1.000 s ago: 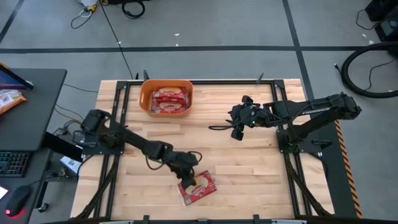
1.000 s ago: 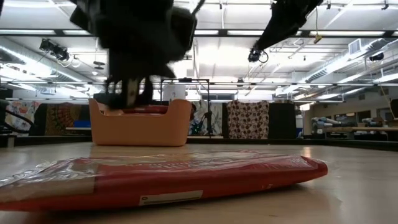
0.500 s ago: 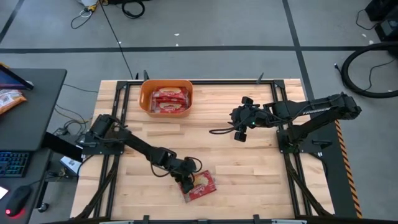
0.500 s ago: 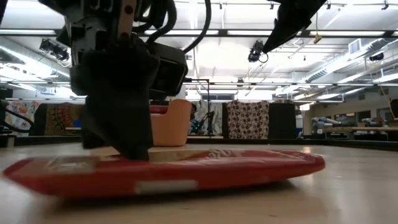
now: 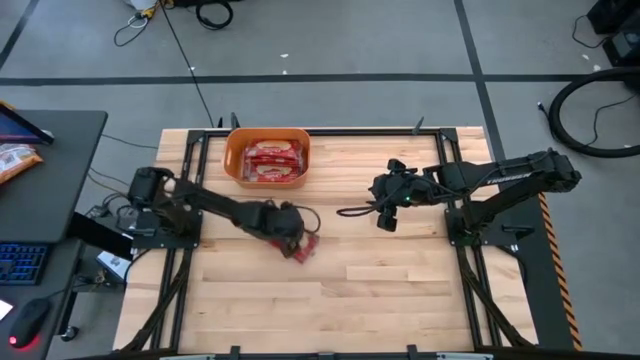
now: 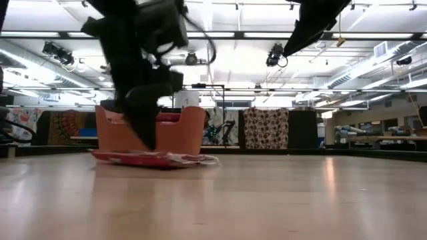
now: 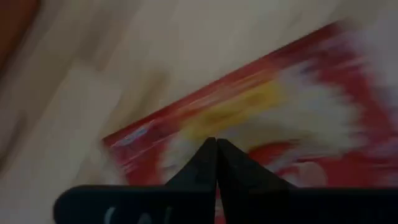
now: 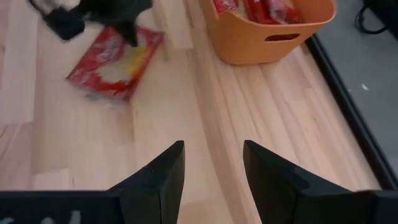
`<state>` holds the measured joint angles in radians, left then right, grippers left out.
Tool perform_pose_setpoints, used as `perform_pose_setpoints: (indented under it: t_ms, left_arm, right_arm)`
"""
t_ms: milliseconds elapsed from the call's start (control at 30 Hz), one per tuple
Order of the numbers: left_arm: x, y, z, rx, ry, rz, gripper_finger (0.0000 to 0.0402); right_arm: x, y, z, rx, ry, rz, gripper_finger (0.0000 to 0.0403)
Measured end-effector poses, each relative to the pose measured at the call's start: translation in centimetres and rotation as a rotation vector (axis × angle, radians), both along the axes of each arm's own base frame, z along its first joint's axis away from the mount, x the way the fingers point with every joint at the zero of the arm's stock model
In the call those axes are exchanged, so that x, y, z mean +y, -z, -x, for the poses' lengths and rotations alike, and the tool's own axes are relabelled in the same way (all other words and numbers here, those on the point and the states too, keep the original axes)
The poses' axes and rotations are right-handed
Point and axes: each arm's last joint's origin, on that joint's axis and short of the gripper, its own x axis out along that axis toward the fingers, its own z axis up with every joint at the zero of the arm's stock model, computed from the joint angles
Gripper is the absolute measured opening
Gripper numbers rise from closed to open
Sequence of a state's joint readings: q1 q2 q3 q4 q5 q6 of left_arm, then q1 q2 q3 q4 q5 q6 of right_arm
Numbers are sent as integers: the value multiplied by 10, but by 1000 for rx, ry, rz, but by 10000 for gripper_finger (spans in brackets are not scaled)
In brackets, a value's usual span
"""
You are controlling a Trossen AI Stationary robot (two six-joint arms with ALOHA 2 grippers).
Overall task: Sort popcorn bags into baskets
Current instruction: Put the red popcorn bag into the orange bin
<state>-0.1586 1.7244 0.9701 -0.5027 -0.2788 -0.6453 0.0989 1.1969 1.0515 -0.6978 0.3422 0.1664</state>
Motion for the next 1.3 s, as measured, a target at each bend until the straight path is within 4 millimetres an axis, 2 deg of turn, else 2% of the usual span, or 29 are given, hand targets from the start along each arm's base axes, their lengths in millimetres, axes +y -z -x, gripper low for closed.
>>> perform_pose_setpoints:
  t_ms: [133, 367, 467, 733, 867, 1033, 1300]
  left_arm:
    - [5, -19, 2, -31, 148, -47, 12]
    - [0, -21, 9, 77, 404, -148, 37]
    - [-8, -20, 10, 106, 531, -187, 72]
    - [-25, -1, 9, 184, 688, -226, 196]
    - [-33, 5, 10, 205, 725, -228, 228]
    - [-39, 5, 12, 211, 746, -238, 229]
    - [-39, 7, 11, 214, 737, -275, 201]
  right_arm:
    - [1, 0, 0, 0, 2, -12, 169]
    - [4, -1, -1, -24, 4, -16, 169]
    - [6, -2, -1, -33, 1, -18, 169]
    - [9, -2, -1, -42, 22, -31, 169]
    - [10, -2, 0, -41, 21, -26, 169]
    - [10, -2, 0, -41, 21, -25, 169]
    - [10, -2, -1, -45, 23, -28, 169]
